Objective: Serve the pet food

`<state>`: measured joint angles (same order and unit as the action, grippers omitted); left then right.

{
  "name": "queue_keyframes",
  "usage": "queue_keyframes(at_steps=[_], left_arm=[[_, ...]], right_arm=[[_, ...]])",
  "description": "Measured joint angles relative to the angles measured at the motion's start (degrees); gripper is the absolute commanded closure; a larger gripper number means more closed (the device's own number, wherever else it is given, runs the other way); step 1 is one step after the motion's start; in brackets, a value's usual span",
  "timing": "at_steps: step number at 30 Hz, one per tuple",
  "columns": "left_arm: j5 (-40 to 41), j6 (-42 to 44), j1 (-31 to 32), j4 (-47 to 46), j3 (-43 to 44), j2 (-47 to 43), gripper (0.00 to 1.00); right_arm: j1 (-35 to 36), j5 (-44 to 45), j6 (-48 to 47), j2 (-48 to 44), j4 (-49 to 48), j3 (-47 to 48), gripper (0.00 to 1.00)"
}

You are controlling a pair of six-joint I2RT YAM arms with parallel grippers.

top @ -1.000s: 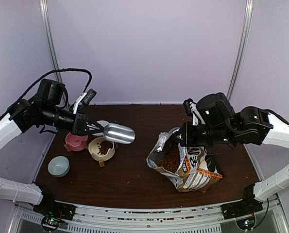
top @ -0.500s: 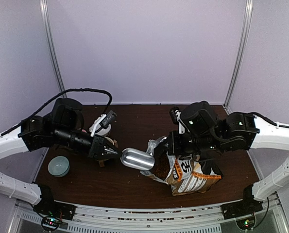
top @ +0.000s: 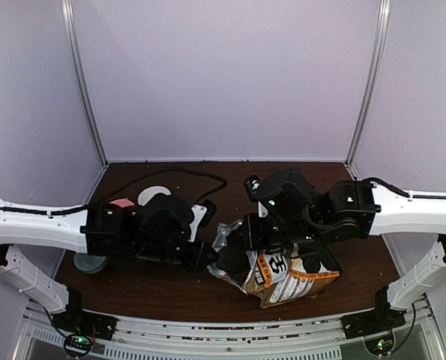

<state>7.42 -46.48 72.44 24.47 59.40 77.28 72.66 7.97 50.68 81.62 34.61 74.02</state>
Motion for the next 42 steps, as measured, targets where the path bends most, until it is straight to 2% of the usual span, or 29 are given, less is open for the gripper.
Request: queue_keyframes(at_steps=[7, 16, 23, 32, 42], left_arm=[[12.17, -2.14, 4.72, 5.22, 10.23, 8.33, 1.00], [14.36, -2.93, 4.76, 1.95, 15.45, 19.87, 1.00], [7.91, -0.13, 2.54, -4.35, 14.84, 21.22, 1.00], [-5.44, 1.49, 0.00, -19.30, 8.31, 21.81, 1.00], [-13.27, -4.92, -0.52, -32.20, -2.32, 16.35, 1.00]], right_arm=[[0.00, 0.94, -1.20, -0.22, 0.68, 0.00, 1.00], [-0.50, 0.90, -0.83, -1.95, 1.05, -0.52, 1.00], [-1.68, 0.74, -0.68, -4.68, 1.73, -1.79, 1.00], [-2.95, -0.68, 1.01, -9.25, 0.37, -6.73, 1.00], [-2.97, -0.79, 2.73, -11.98, 0.02, -8.87, 1.00]])
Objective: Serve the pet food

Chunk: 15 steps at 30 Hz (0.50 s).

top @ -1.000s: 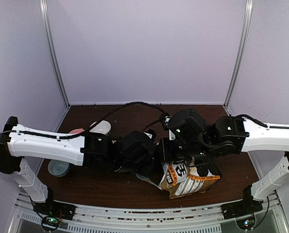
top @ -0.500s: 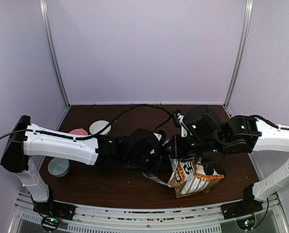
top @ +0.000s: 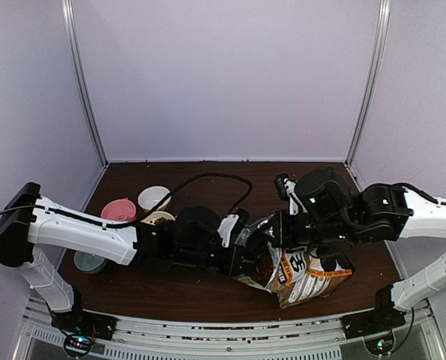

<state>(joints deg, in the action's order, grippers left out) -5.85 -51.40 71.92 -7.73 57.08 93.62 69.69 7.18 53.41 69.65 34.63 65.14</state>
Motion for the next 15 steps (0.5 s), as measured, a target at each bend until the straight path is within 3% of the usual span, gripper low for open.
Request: queue_keyframes(at_steps=[15], left_arm=[[-1.92, -17.59, -2.19, -11.93, -11.17, -10.29, 1.00]], right_arm=[[-0.26, 2.14, 1.33, -3.17, 0.98, -1.03, 1.00]])
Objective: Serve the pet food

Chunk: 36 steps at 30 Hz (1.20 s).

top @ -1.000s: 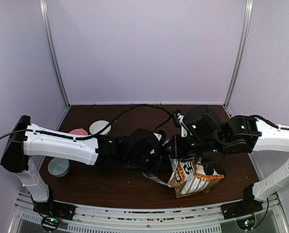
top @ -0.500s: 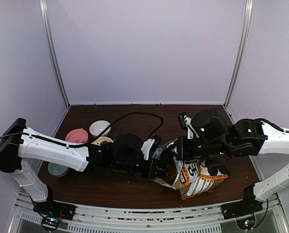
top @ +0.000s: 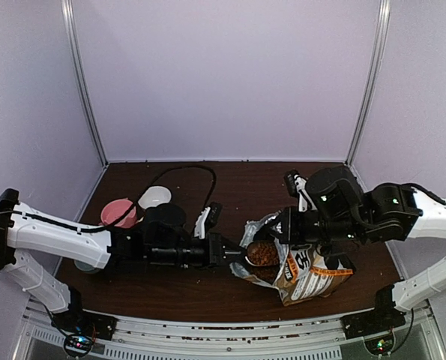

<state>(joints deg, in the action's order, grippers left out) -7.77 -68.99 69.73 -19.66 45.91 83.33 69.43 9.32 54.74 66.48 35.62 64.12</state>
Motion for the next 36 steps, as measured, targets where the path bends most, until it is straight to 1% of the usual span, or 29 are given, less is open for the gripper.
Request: queue_keyframes(at_steps=[5, 13, 19, 24, 31, 36], left_arm=[[-0.48, -3.58, -0.55, -2.45, -3.26, -2.82, 1.00], [-2.40, -6.58, -1.90, -4.33, -7.93, -9.05, 1.00], [-3.34, -7.63, -2.99, -5.44, -9.18, -11.74, 1.00], [-4.59, -8.55, -3.43, -7.37, -9.31, -11.19, 1.00], [-8.28, -10.23, -3.43, -12.55, -9.09, -5.81, 1.00], [-8.00, -10.86, -3.91, -12.79, -10.86, -8.41, 1.00]], right_arm=[[-0.07, 0.68, 0.37, -0.57, 0.59, 0.00, 1.00], [-1.22, 1.25, 1.14, -2.62, 1.99, 0.00, 1.00], [-1.84, 1.33, 1.22, -3.30, 2.54, 0.00, 1.00], [-1.92, 1.44, 1.18, -3.32, 2.54, 0.02, 1.00], [-1.97, 1.46, 1.11, -3.32, 2.71, 0.13, 1.00], [-1.97, 1.46, 1.14, -3.32, 2.75, 0.13, 1.00]])
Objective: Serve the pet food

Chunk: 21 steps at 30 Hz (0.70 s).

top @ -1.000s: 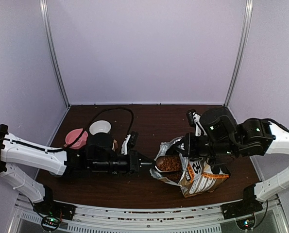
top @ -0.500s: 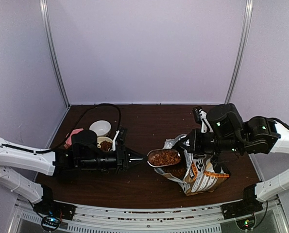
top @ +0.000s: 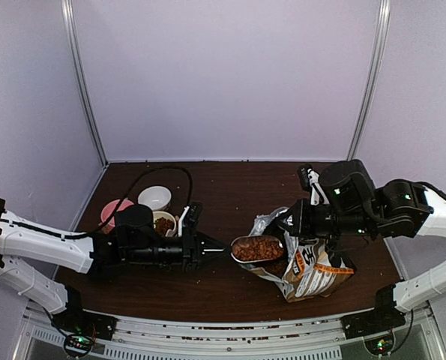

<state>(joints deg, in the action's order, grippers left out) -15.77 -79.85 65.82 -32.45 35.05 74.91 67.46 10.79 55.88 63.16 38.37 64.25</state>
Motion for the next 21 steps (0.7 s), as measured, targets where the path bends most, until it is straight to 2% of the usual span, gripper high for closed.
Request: queue_keyframes(at_steps=[3, 8, 15, 21], left_arm=[[-0.09, 0.24, 0.00, 0.28, 0.46, -0.70, 1.00], [-1.66, 0.31, 0.28, -0.44, 4.87, 3.65, 1.00], [-1.38, -1.55, 0.28, -2.19, 3.32, 4.11, 1.00], [0.68, -2.05, 0.20, -0.15, 0.76, 0.35, 1.00]], right_arm=[[0.00, 0.09, -0.02, -0.04, 0.02, 0.00, 1.00], [0.00, 0.24, -0.02, -0.07, 0.02, 0.00, 1.00], [-0.02, 1.09, 0.02, -0.81, 0.57, 0.00, 1.00], [-0.11, 1.33, 0.02, -1.11, 0.98, 0.00, 1.00]])
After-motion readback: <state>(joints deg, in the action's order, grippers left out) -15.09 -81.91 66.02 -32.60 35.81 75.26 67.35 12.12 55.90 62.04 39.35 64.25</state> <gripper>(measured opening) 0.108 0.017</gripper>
